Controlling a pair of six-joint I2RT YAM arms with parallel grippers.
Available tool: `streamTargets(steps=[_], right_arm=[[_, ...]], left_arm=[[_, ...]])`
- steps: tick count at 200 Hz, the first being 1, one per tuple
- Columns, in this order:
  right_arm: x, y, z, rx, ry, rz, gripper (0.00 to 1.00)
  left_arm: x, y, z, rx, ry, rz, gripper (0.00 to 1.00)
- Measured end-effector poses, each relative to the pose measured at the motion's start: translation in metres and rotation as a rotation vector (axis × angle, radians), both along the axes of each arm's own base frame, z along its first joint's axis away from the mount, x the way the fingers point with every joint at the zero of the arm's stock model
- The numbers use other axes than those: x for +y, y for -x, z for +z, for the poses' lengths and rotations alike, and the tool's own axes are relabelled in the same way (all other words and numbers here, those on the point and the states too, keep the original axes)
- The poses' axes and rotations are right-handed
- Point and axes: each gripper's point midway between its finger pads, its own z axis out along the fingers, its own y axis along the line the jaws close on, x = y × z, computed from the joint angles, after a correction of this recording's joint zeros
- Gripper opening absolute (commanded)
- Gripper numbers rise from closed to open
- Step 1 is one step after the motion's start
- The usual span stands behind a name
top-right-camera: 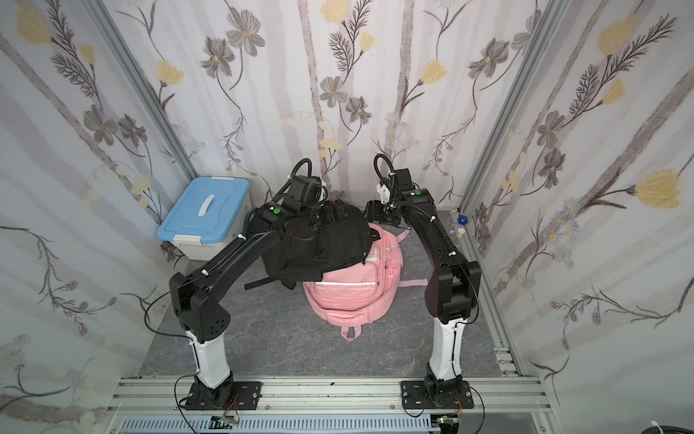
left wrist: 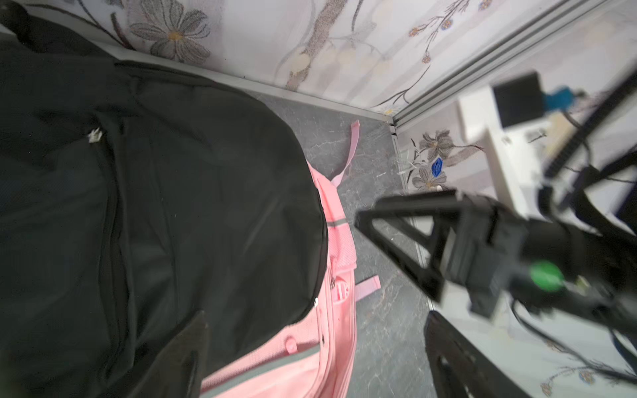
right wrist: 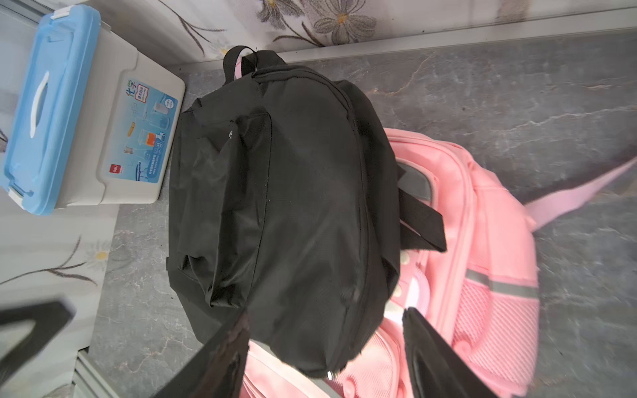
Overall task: Zip up the backpack
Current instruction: Adjust the backpack at the center of the board.
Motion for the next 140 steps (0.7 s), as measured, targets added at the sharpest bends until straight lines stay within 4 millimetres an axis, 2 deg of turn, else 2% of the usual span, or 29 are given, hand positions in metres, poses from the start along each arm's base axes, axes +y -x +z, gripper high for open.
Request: streamTargets(steps=[21, 36, 52, 63, 79, 92, 103, 117, 140], right_arm=[[-0.024, 0.03, -0.022, 0.018, 0.065, -0.068, 0.7], [-0.036, 0.051, -0.042, 0.042, 0.085, -0.101, 0.7], [-0.044, 0.074, -0.058, 0.047, 0.068, -0.128, 0.7], [-0.042, 0.083, -0.064, 0.044, 0.035, -0.122, 0.7], [-0.029, 0.082, -0.066, 0.041, -0.03, -0.087, 0.71], [-0.015, 0.079, -0.063, 0.033, -0.087, -0.05, 0.71], [-0.002, 0.078, -0.058, 0.03, -0.137, -0.022, 0.71], [0.02, 0.077, -0.058, 0.041, -0.173, 0.016, 0.71], [0.062, 0.085, -0.071, 0.1, -0.233, 0.055, 0.72]], left_arm=[[-0.023, -0.035, -0.016, 0.024, -0.012, -0.029, 0.99], [-0.034, -0.051, -0.03, 0.041, 0.02, -0.058, 1.0], [-0.025, -0.057, -0.056, 0.115, 0.005, -0.048, 1.0], [-0.017, -0.059, -0.073, 0.16, -0.016, -0.036, 1.0], [-0.009, -0.055, -0.093, 0.213, -0.049, -0.026, 1.0], [-0.003, -0.053, -0.098, 0.226, -0.069, -0.022, 1.0], [0.006, -0.058, -0.093, 0.206, -0.079, -0.008, 1.0], [0.026, -0.073, -0.081, 0.164, -0.077, 0.033, 1.0], [0.055, -0.095, -0.07, 0.094, -0.103, 0.1, 1.0]])
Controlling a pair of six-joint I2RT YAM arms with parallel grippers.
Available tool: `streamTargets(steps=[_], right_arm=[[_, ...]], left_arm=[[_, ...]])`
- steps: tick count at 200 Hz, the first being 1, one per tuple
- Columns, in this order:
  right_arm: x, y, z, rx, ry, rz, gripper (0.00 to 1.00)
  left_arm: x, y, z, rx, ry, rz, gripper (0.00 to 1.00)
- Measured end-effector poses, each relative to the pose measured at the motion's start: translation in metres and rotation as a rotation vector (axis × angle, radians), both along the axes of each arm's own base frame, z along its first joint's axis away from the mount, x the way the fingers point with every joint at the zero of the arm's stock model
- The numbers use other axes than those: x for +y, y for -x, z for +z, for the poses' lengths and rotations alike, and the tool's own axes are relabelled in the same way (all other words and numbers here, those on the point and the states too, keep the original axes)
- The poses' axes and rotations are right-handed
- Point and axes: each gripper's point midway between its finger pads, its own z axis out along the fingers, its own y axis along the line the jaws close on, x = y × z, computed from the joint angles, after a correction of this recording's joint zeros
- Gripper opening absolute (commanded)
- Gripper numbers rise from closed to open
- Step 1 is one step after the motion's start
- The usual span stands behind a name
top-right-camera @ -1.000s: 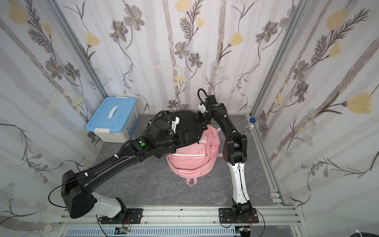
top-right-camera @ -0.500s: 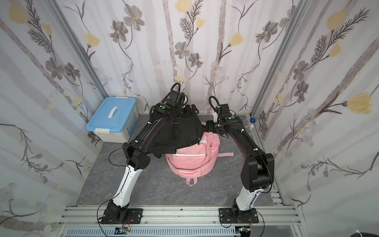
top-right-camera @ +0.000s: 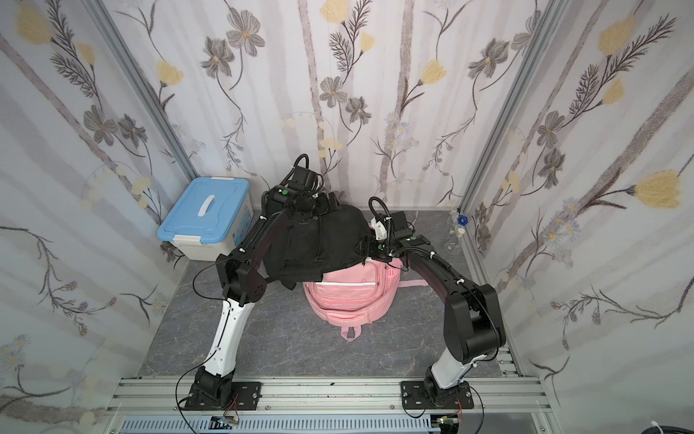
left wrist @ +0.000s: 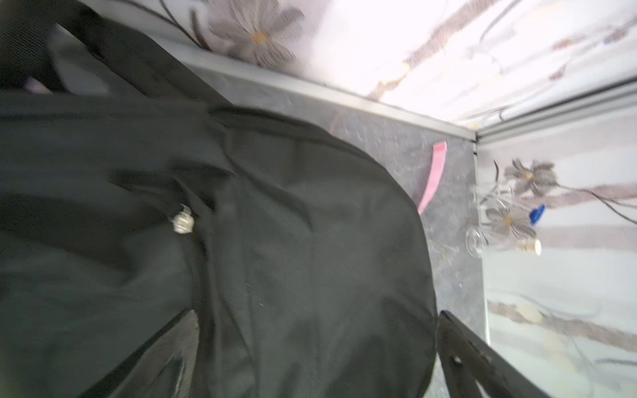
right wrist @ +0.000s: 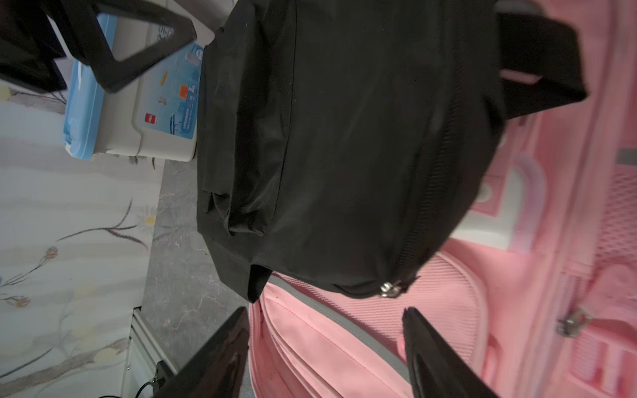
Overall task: Zip up the backpack
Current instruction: Adjust the backpack at the center of the board.
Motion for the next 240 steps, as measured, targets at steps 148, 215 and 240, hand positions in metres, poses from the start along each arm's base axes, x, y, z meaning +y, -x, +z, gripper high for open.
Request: streamTargets(steps=[148, 215, 240], right_arm=[[0.066, 0.016, -0.079, 0.235, -0.261, -0.364, 0.85], [0.1, -0.009, -0.079, 0.179, -0.44, -0.425, 0.82], [0.101, -0.022, -0.078, 0.143, -0.469, -0.461, 0.7]], left_arm=[[0.081, -0.062, -0.047, -0.05, 0.023, 0.133, 1.0], [0.091, -0.075, -0.083, 0.012, 0.069, 0.137, 0.94], [0.092, -0.078, -0.099, 0.039, 0.082, 0.147, 0.92]])
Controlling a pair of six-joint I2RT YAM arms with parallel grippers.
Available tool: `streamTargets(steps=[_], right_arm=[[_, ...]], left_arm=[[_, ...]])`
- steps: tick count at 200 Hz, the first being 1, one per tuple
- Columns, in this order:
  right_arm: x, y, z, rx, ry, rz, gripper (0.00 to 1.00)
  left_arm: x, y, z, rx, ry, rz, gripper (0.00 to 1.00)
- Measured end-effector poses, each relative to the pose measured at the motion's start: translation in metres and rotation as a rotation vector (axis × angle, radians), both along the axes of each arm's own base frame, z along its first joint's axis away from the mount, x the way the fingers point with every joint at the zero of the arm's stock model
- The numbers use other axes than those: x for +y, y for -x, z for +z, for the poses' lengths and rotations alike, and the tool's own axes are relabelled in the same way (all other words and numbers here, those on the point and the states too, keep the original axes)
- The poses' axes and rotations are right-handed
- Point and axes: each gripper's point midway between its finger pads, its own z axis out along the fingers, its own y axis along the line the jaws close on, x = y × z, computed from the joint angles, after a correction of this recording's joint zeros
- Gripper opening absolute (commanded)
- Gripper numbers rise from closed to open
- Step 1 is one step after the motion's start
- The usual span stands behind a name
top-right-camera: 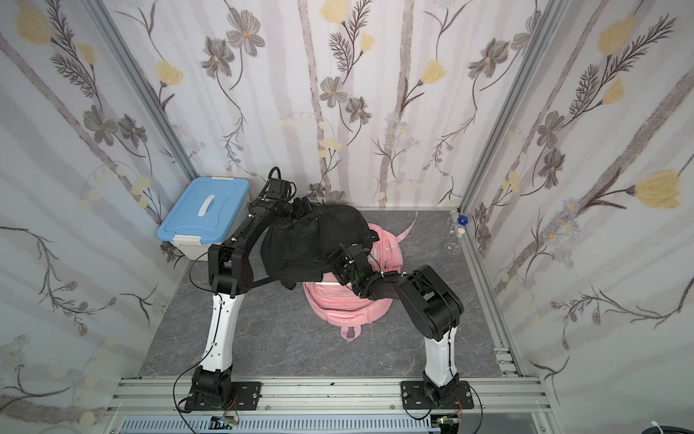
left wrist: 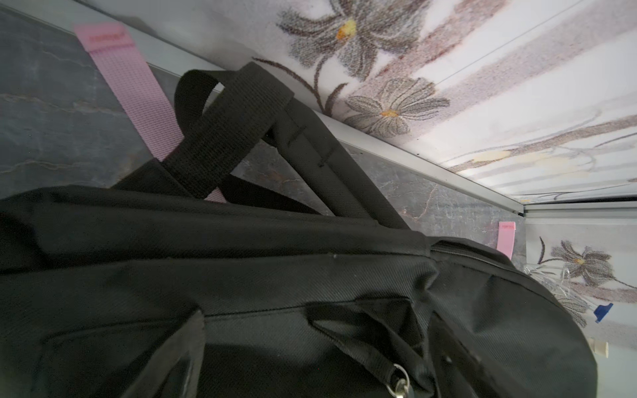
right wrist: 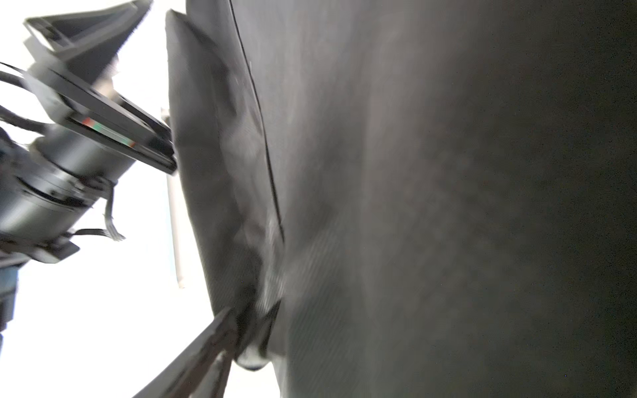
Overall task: Zip up the backpack
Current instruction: Adjust the backpack at the center of the board.
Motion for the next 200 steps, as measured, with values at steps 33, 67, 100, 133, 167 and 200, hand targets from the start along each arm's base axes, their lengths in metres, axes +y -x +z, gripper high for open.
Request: streamTargets(steps=[33, 67, 100, 133, 167, 200], right_arm=[[0.0, -0.031, 0.012, -0.086, -0.009, -0.04, 0.29], [-0.006, -0.056, 0.043, -0.222, 0.003, 0.007, 0.0], [-0.02, -0.054, 0.066, -0.261, 0.11, 0.168, 0.0], [-0.019, -0.015, 0.108, -0.335, 0.249, 0.446, 0.0], [-0.026, 0.04, 0.115, -0.301, 0.3, 0.72, 0.0], [-0.046, 0.072, 0.095, -0.224, 0.389, 0.819, 0.0]], left_arm=[[-0.003, 0.001, -0.014, 0.013, 0.018, -0.001, 0.9], [-0.002, 0.004, -0.002, 0.003, 0.027, 0.004, 0.97], [-0.006, 0.012, 0.06, -0.071, 0.047, -0.013, 1.0], [-0.005, 0.027, 0.142, -0.183, 0.066, -0.026, 1.0], [-0.002, 0.059, 0.183, -0.187, 0.068, -0.034, 1.0], [-0.01, 0.091, 0.189, -0.112, 0.103, -0.059, 1.0]])
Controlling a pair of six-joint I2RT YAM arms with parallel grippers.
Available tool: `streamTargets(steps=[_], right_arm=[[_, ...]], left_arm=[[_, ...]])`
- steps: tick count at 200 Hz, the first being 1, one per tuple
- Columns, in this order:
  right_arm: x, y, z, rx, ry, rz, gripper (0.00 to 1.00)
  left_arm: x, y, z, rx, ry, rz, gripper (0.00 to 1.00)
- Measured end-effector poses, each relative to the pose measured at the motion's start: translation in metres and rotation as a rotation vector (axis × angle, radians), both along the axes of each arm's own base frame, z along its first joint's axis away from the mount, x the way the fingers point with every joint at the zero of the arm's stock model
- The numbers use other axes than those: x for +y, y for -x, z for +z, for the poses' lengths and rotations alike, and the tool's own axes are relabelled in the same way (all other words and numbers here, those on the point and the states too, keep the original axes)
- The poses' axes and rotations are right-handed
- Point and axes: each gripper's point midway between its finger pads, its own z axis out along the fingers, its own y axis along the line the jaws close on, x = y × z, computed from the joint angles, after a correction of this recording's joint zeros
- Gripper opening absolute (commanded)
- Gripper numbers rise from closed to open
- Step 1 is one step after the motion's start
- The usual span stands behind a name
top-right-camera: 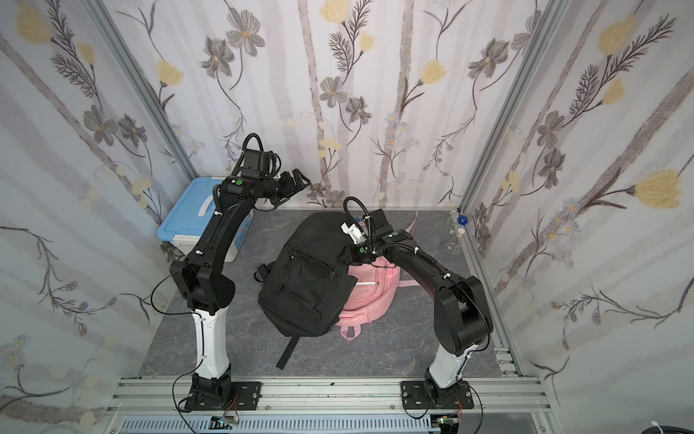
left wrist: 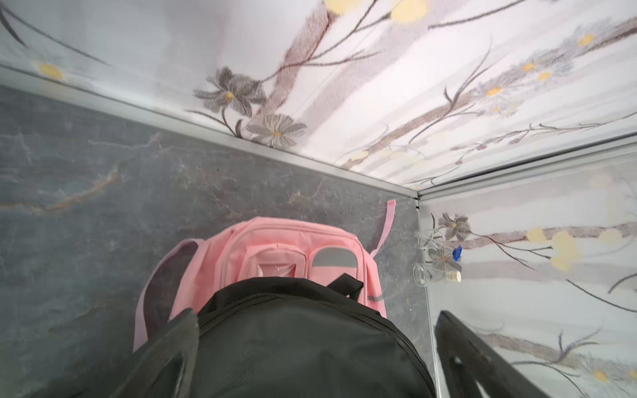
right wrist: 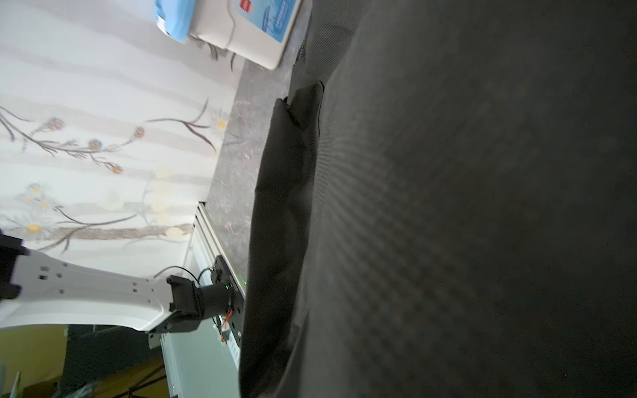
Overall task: Zip up the backpack
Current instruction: Adjust the backpack at the center of the board.
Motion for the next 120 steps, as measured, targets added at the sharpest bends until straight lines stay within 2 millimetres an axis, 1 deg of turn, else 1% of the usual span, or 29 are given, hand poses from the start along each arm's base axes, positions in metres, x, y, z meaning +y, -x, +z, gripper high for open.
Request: streamTargets(steps=[18, 31, 49, 73, 83, 92, 100, 108, 120], right_arm=[[-0.007, 0.008, -0.01, 0.002, 0.054, 0.025, 0.0], [-0.009, 0.01, -0.014, -0.013, 0.073, 0.042, 0.0], [-0.009, 0.014, -0.018, -0.017, 0.07, 0.061, 0.0], [-0.012, 0.015, -0.017, -0.018, 0.048, 0.076, 0.0], [-0.014, 0.013, -0.013, -0.024, 0.039, 0.08, 0.0], [-0.016, 0.01, -0.01, -0.031, 0.03, 0.08, 0.0], [-0.017, 0.008, -0.007, -0.037, 0.021, 0.081, 0.0], [-0.018, 0.008, -0.005, -0.04, 0.013, 0.084, 0.0], [-0.019, 0.008, -0.003, -0.045, 0.009, 0.09, 0.0]], left_arm=[[-0.004, 0.016, -0.01, 0.072, 0.028, -0.02, 1.0], [-0.008, 0.025, -0.013, 0.096, 0.055, -0.053, 1.0], [-0.016, 0.036, -0.007, 0.071, 0.109, -0.135, 1.0], [-0.029, 0.043, 0.009, -0.038, 0.165, -0.317, 1.0], [-0.032, 0.039, 0.011, -0.074, 0.176, -0.391, 1.0], [-0.034, 0.028, 0.008, -0.108, 0.172, -0.435, 1.0], [-0.033, 0.018, -0.002, -0.114, 0.161, -0.461, 1.0], [-0.032, 0.008, -0.017, -0.1, 0.138, -0.472, 1.0], [-0.029, -0.003, -0.035, -0.089, 0.095, -0.487, 1.0]])
